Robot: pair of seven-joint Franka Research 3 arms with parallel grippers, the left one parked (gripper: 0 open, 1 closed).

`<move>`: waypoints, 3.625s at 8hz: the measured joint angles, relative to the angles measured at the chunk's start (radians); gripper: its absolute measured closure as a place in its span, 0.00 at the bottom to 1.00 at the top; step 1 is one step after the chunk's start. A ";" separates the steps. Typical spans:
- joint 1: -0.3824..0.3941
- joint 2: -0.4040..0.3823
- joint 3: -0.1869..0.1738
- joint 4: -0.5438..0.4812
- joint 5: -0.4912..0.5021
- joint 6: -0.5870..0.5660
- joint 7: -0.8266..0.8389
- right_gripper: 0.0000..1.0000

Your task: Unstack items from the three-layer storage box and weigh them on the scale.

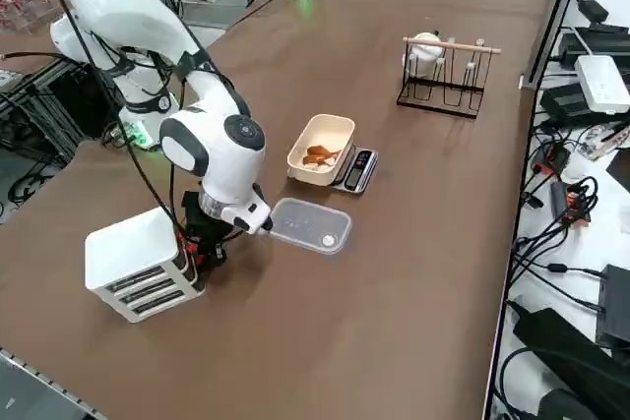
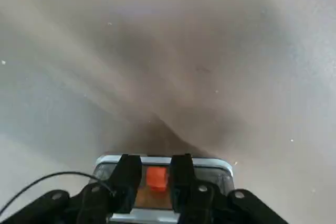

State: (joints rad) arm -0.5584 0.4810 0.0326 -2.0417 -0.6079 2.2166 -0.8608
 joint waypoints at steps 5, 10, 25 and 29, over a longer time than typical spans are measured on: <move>0.000 0.000 0.000 -0.001 -0.011 0.005 0.000 0.86; 0.000 0.000 0.001 -0.001 -0.011 0.005 0.006 0.89; 0.041 0.011 0.139 0.073 0.084 0.018 0.070 0.53; 0.054 -0.039 0.187 0.132 0.101 -0.116 0.070 0.00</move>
State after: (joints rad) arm -0.5047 0.4416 0.2194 -1.9093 -0.5072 2.1003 -0.7904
